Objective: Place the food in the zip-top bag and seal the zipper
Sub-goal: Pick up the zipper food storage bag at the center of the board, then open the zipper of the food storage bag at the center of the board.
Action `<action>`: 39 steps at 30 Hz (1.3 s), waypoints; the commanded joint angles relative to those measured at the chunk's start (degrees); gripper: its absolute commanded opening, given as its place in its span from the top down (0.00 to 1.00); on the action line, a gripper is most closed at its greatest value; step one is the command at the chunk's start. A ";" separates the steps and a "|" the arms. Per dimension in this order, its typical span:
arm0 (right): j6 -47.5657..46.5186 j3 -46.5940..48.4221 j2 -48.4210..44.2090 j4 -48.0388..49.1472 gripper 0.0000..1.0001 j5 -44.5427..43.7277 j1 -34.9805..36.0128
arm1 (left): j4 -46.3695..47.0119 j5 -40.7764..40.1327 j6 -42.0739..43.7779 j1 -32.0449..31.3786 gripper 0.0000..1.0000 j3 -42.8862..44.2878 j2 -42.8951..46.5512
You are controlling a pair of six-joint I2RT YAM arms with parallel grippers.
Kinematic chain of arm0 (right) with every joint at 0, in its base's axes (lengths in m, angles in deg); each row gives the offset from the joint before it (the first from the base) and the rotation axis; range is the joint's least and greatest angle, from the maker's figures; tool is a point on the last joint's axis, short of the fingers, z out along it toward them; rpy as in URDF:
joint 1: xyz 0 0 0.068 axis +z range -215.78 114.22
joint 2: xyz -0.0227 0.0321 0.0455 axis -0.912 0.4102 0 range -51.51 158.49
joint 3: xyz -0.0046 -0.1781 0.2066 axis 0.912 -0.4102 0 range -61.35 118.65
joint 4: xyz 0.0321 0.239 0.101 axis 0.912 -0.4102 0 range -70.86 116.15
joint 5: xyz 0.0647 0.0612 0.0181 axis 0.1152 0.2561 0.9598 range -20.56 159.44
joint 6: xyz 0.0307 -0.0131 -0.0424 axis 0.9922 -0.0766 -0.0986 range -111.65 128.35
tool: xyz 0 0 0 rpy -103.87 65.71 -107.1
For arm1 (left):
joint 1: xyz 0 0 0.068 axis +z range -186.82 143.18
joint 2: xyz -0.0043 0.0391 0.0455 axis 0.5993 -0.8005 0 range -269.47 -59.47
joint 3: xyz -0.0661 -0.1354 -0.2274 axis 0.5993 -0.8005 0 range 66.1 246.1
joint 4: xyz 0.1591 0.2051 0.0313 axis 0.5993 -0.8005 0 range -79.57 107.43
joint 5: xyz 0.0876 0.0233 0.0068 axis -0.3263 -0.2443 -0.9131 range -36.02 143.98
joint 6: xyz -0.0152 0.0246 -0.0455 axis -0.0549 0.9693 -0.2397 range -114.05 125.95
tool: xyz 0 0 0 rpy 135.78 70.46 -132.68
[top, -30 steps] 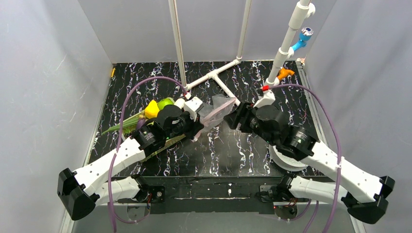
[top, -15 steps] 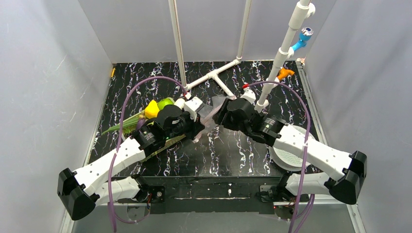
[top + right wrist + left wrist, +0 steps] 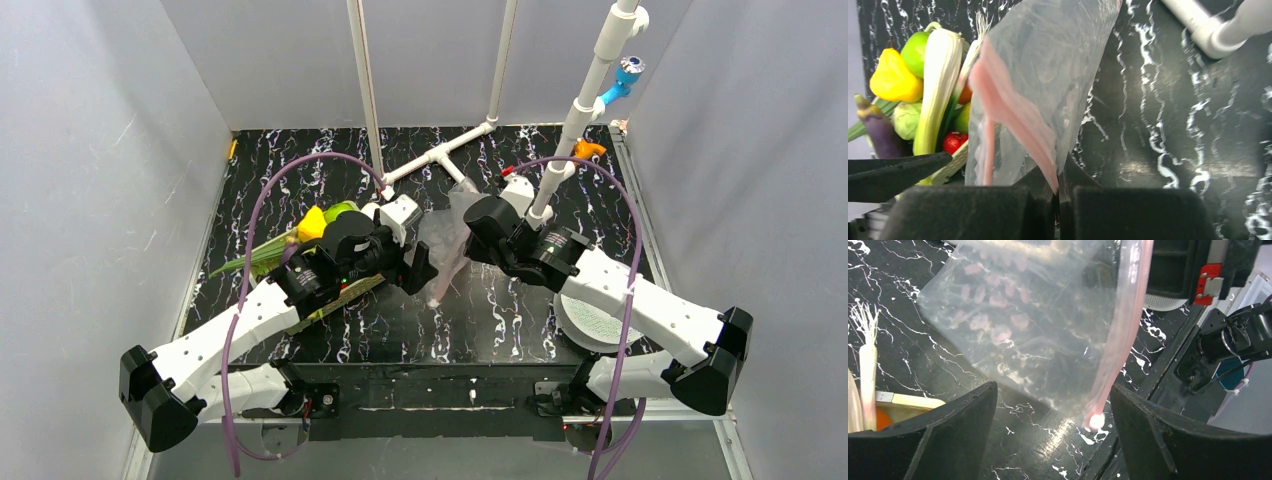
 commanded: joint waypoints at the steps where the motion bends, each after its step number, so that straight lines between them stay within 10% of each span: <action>1: -15.10 5.30 -0.92 -6.17 0.99 -8.03 0.06 | -2.21 -1.36 0.62 -0.15 0.17 3.19 0.94; 9: -33.42 2.49 -12.97 -20.46 0.99 -14.88 0.06 | -2.97 -19.26 1.20 -0.19 0.11 1.47 6.36; 16: -34.18 4.43 -23.52 -25.05 0.99 -1.57 0.06 | -1.18 -25.21 1.40 -0.07 0.06 -0.70 10.04; 28: -31.86 11.83 12.21 -5.71 0.99 13.17 0.57 | -0.10 -21.25 1.13 -0.06 0.02 -1.44 7.20; 39: -26.65 7.76 10.70 3.69 0.99 19.01 -0.04 | -1.34 -6.35 -7.40 -0.06 0.08 1.58 -2.16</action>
